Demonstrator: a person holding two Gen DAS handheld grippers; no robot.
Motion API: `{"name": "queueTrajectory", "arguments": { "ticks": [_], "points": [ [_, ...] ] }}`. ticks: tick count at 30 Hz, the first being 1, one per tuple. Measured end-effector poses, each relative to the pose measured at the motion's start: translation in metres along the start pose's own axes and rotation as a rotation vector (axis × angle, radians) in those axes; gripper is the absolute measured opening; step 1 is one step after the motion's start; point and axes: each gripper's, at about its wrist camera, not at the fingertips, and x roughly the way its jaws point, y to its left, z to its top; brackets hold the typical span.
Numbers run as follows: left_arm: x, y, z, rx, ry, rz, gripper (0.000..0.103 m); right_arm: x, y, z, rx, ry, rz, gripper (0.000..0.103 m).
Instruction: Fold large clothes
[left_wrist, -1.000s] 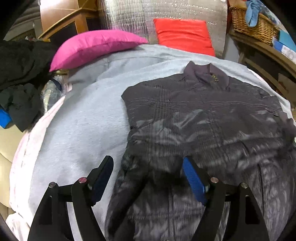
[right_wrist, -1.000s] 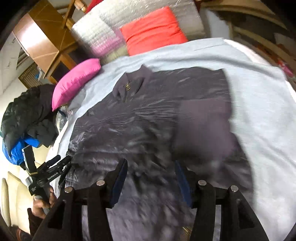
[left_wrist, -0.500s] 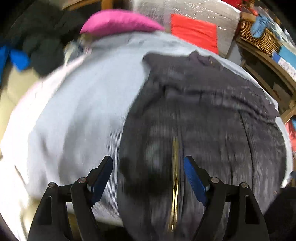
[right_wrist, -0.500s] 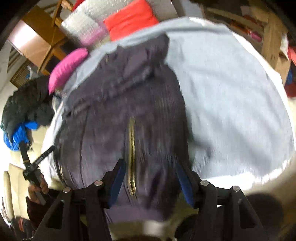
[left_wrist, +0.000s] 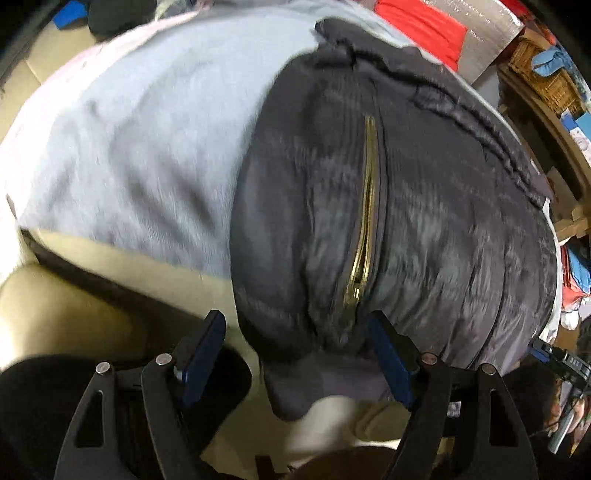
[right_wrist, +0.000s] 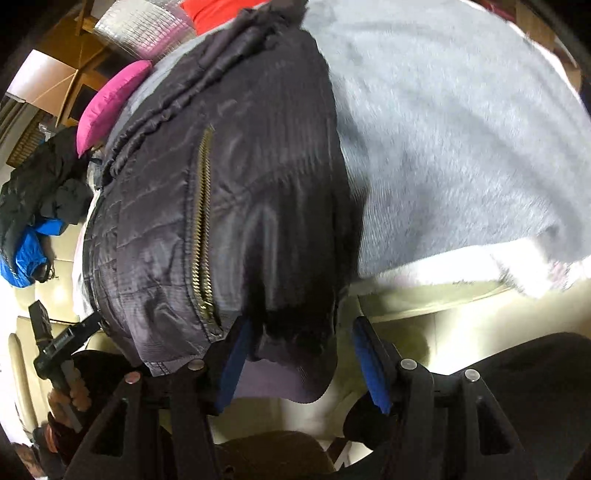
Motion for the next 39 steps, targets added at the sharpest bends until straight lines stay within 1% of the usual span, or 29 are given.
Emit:
{"name": "queueTrajectory", "arguments": {
  "ticks": [2,3,7,10,12,13,16,17,19,20,22,24,27,29,31,32,33,34,35,36,37,39],
  "points": [
    [0.007,0.001,-0.006,-0.010,0.025,0.006,0.079,0.008,-0.006,-0.002,0.017,0.008,0.018,0.069],
    [0.011,0.001,-0.008,-0.018,0.038,0.006,0.079,0.013,-0.008,-0.002,0.019,0.014,0.026,0.069],
    [0.018,0.006,-0.014,-0.042,0.057,-0.032,0.079,0.029,-0.012,0.003,0.040,0.052,0.067,0.072],
    [0.022,0.010,-0.015,-0.054,0.048,-0.075,0.078,0.032,-0.019,0.003,0.054,0.075,0.129,0.073],
    [0.020,0.012,-0.018,-0.049,0.031,-0.084,0.072,0.033,-0.027,0.000,0.072,0.085,0.187,0.073],
    [0.019,0.012,-0.020,-0.042,0.025,-0.087,0.071,0.033,-0.029,-0.002,0.077,0.088,0.206,0.073],
    [0.018,0.014,-0.025,-0.037,0.020,-0.089,0.069,0.029,-0.029,-0.008,0.033,0.086,0.233,0.073],
    [0.019,0.011,-0.018,-0.037,0.021,-0.089,0.069,0.028,-0.028,-0.010,0.017,0.087,0.242,0.073],
    [0.020,0.010,-0.019,-0.030,0.027,-0.081,0.071,0.028,-0.023,-0.014,-0.018,0.098,0.239,0.074],
    [0.023,0.007,-0.016,-0.025,0.036,-0.078,0.075,0.032,-0.020,-0.010,-0.037,0.110,0.233,0.074],
    [0.034,0.002,-0.020,-0.011,0.095,-0.089,0.077,0.035,-0.016,-0.013,-0.083,0.152,0.225,0.074],
    [0.040,0.001,-0.022,-0.008,0.121,-0.086,0.078,0.037,-0.013,-0.015,-0.118,0.173,0.218,0.076],
    [0.047,0.003,-0.022,-0.023,0.139,-0.104,0.079,0.042,-0.007,-0.018,-0.159,0.172,0.202,0.080],
    [0.048,0.007,-0.022,-0.043,0.136,-0.125,0.078,0.047,-0.002,-0.020,-0.176,0.155,0.183,0.080],
    [0.044,0.011,-0.023,-0.053,0.124,-0.152,0.071,0.050,0.003,-0.018,-0.194,0.148,0.182,0.080],
    [0.042,0.011,-0.024,-0.051,0.115,-0.163,0.061,0.047,0.006,-0.021,-0.206,0.143,0.190,0.075],
    [0.040,0.011,-0.024,-0.045,0.101,-0.167,0.050,0.043,0.009,-0.024,-0.222,0.133,0.191,0.062],
    [0.037,0.011,-0.025,-0.040,0.095,-0.172,0.045,0.041,0.013,-0.022,-0.240,0.124,0.181,0.051],
    [0.031,0.011,-0.026,-0.038,0.092,-0.171,0.031,0.035,0.020,-0.025,-0.271,0.110,0.160,0.034],
    [0.028,0.010,-0.027,-0.037,0.088,-0.171,0.026,0.027,0.024,-0.030,-0.295,0.097,0.143,0.032],
    [0.024,0.009,-0.028,-0.033,0.082,-0.174,0.025,0.020,0.026,-0.032,-0.304,0.089,0.144,0.030],
    [0.015,0.007,-0.031,-0.017,0.062,-0.171,0.023,0.000,0.031,-0.038,-0.324,0.070,0.194,0.030]
  ]
}}
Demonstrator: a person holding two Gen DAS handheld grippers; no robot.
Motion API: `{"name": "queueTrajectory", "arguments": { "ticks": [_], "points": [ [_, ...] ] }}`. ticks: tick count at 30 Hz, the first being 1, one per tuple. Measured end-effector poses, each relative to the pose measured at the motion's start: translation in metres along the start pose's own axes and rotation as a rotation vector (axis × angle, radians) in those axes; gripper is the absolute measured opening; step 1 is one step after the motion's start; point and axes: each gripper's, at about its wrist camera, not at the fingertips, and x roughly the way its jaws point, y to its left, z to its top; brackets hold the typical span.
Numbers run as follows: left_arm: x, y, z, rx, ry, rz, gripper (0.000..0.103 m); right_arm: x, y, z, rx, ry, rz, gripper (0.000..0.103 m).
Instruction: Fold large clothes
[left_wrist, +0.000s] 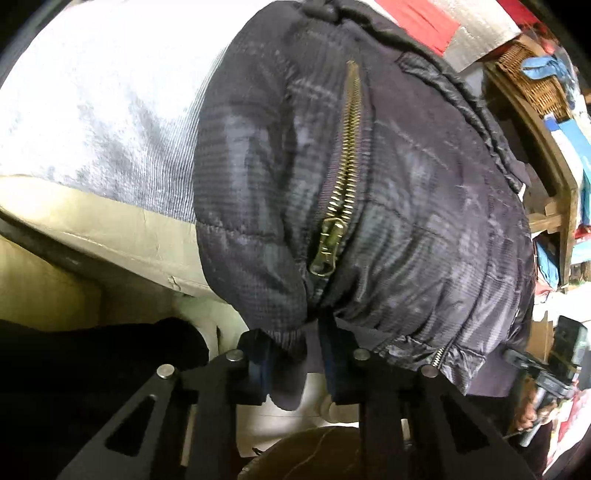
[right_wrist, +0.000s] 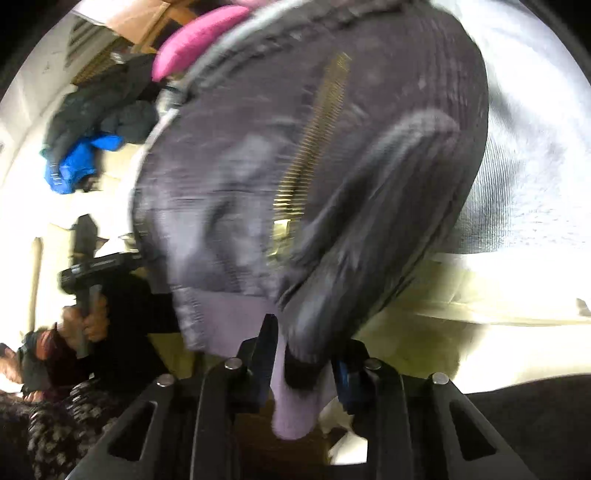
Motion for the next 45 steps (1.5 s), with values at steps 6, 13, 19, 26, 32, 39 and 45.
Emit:
{"name": "queueTrajectory", "arguments": {
  "ticks": [6,13,19,26,32,39,45],
  "points": [
    [0.014,0.007,-0.002,-0.055,0.075,0.018,0.062,-0.003,0.002,0.012,0.015,-0.009,0.108,0.033],
    [0.026,0.002,-0.005,-0.043,0.107,-0.013,0.031,0.040,-0.049,0.004,0.176,0.103,0.083,0.060],
    [-0.007,-0.013,-0.006,-0.007,0.064,-0.081,0.011,-0.006,0.004,0.001,-0.055,0.011,0.052,0.021],
    [-0.102,-0.034,0.020,0.062,-0.065,-0.277,0.009,-0.092,0.046,0.036,-0.161,-0.273,0.131,0.018],
    [-0.154,-0.057,0.105,0.116,-0.204,-0.384,0.009,-0.125,0.066,0.097,-0.178,-0.490,0.151,0.018],
    [-0.143,-0.077,0.252,0.074,-0.330,-0.368,0.010,-0.149,0.029,0.219,-0.008,-0.705,0.141,0.018],
    [-0.069,-0.101,0.386,0.054,-0.319,-0.307,0.009,-0.114,-0.007,0.331,0.083,-0.765,-0.009,0.015]
  ]
}}
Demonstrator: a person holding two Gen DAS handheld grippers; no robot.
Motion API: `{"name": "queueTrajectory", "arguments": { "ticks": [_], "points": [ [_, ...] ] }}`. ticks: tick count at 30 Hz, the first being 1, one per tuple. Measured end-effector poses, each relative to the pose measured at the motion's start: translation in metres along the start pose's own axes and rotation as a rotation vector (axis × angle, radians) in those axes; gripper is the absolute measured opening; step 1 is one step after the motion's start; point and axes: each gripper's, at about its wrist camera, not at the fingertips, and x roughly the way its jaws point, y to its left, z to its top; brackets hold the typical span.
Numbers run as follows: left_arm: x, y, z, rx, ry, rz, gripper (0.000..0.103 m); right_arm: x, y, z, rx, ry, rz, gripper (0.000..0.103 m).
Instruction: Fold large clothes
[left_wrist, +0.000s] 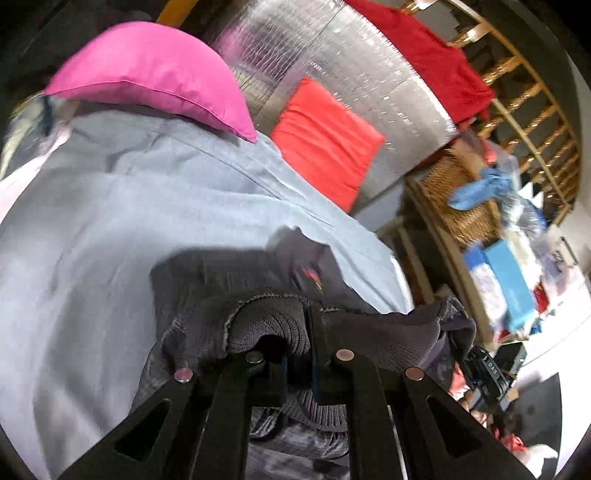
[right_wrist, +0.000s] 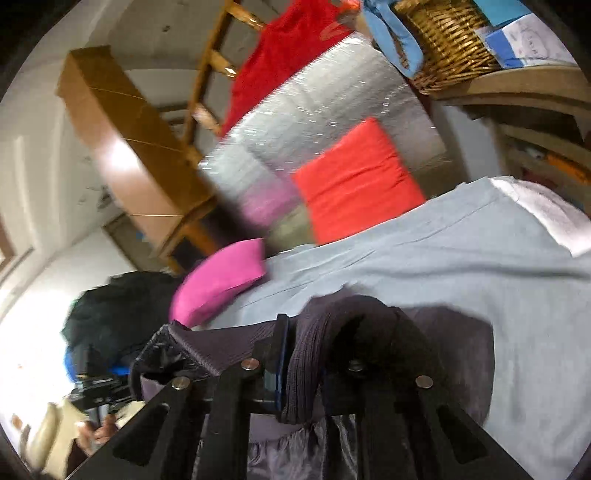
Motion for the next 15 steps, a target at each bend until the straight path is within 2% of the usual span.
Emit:
{"name": "queueTrajectory", "arguments": {
  "ticks": [3,5,10,15],
  "points": [
    [0.051,0.013,0.035,-0.026,0.021,0.000,0.009,0.054,-0.009,0.017,-0.047,0.011,-0.124,0.014],
    [0.082,0.032,0.053,-0.080,0.036,-0.014,0.010,0.087,-0.027,0.025,-0.026,0.034,-0.168,0.014],
    [0.137,0.065,0.060,-0.120,0.067,-0.011,0.010,0.137,-0.075,0.033,0.045,0.047,-0.246,0.013],
    [0.166,0.094,0.050,-0.166,0.074,-0.045,0.013,0.161,-0.119,0.025,0.154,0.036,-0.321,0.014]
  ]
}}
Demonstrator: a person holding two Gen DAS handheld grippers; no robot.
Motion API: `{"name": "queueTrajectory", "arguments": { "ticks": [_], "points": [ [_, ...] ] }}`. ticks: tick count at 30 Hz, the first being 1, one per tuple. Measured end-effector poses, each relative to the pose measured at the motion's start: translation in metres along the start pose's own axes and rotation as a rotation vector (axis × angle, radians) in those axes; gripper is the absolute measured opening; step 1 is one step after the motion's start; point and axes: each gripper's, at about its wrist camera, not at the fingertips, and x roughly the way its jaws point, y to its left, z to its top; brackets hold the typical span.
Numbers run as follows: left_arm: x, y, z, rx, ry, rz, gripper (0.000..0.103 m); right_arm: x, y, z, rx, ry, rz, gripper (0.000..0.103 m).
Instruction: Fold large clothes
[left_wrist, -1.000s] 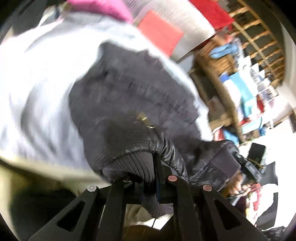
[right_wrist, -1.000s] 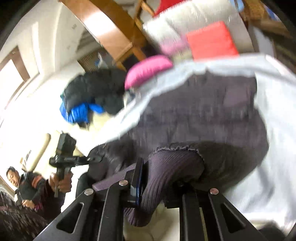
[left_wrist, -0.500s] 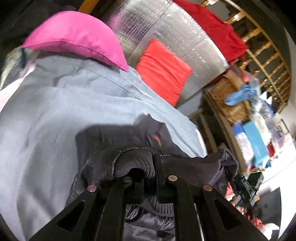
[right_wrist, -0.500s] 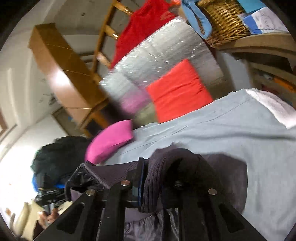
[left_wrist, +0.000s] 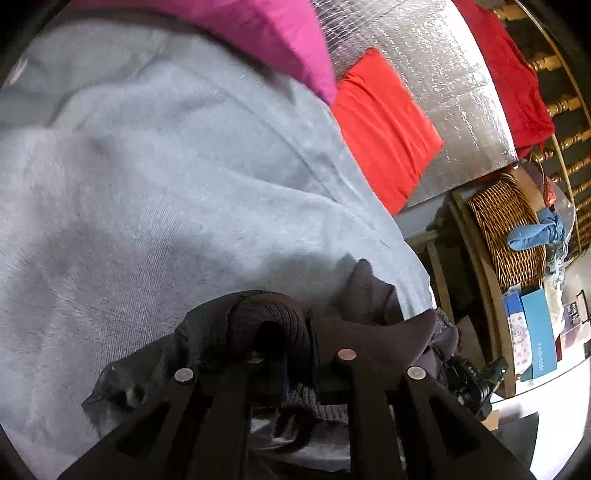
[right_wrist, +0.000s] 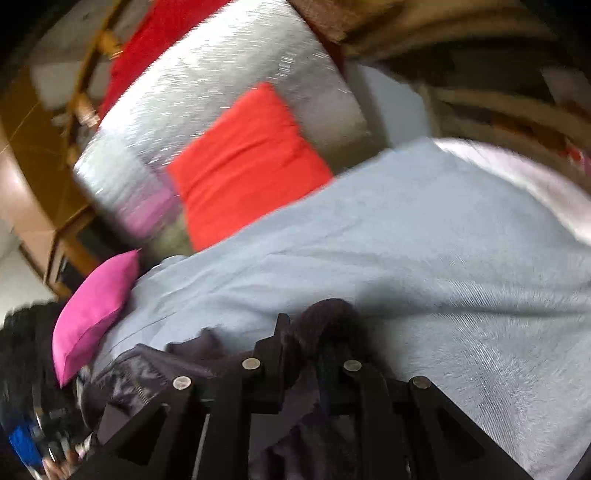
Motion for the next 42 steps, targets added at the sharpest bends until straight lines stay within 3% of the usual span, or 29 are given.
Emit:
{"name": "queueTrajectory", "arguments": {
  "ticks": [3,4,5,6,7,8,9,11,13,17,20,23,26,29,33,35,37,38,39,42],
  "points": [
    [-0.004,0.006,-0.007,-0.026,-0.008,-0.039,0.013,-0.003,-0.031,0.004,0.166,-0.007,0.049,0.019],
    [-0.009,0.006,-0.010,-0.038,-0.007,-0.052,0.017,-0.005,-0.040,0.006,0.211,-0.005,0.056,0.020],
    [-0.014,0.004,-0.012,-0.049,-0.012,-0.061,0.030,-0.010,-0.049,0.007,0.262,0.003,0.068,0.023],
    [-0.023,0.002,-0.017,-0.060,-0.037,-0.084,0.050,-0.017,-0.058,0.008,0.317,0.018,0.091,0.030],
    [-0.035,-0.003,-0.023,-0.062,-0.071,-0.100,0.060,-0.023,-0.066,0.008,0.360,0.031,0.114,0.038],
    [-0.043,-0.006,-0.027,-0.058,-0.092,-0.102,0.077,-0.033,-0.073,0.008,0.392,0.043,0.133,0.067],
    [-0.060,-0.014,-0.035,-0.046,-0.136,-0.109,0.082,-0.043,-0.074,0.008,0.386,0.043,0.133,0.083],
    [-0.083,-0.027,-0.052,-0.020,-0.181,-0.091,0.082,-0.078,-0.061,0.009,0.278,-0.014,0.111,0.083],
    [-0.100,-0.038,-0.075,-0.008,-0.185,-0.020,0.082,-0.100,-0.038,0.011,0.155,-0.005,0.102,0.083],
    [-0.118,-0.042,-0.132,-0.073,-0.206,0.066,0.082,-0.113,0.035,0.003,-0.067,0.135,0.097,0.083],
    [-0.118,-0.047,-0.165,-0.084,-0.203,0.147,0.082,-0.101,0.096,-0.019,-0.217,0.270,0.079,0.083],
    [-0.111,-0.065,-0.177,0.041,-0.222,0.309,0.082,-0.081,0.165,-0.054,-0.411,0.350,0.010,0.083],
    [-0.092,-0.075,-0.181,0.148,-0.187,0.418,0.082,-0.048,0.202,-0.080,-0.480,0.412,-0.064,0.083],
    [-0.084,-0.071,-0.178,0.196,-0.164,0.491,0.082,-0.016,0.208,-0.096,-0.501,0.441,-0.166,0.083],
    [-0.081,-0.070,-0.168,0.223,-0.153,0.515,0.082,0.035,0.197,-0.113,-0.491,0.574,-0.297,0.083],
    [-0.081,-0.066,-0.164,0.209,-0.148,0.511,0.082,0.046,0.192,-0.119,-0.491,0.577,-0.312,0.081],
    [-0.082,-0.062,-0.159,0.186,-0.145,0.504,0.082,0.047,0.190,-0.122,-0.482,0.536,-0.286,0.064],
    [-0.083,-0.062,-0.158,0.179,-0.148,0.503,0.082,0.045,0.193,-0.122,-0.495,0.523,-0.273,0.036],
    [-0.084,-0.061,-0.157,0.176,-0.151,0.501,0.082,0.043,0.198,-0.119,-0.507,0.510,-0.245,0.019],
    [-0.086,-0.058,-0.155,0.160,-0.157,0.492,0.082,0.030,0.216,-0.105,-0.553,0.400,-0.254,0.011]
  ]
}}
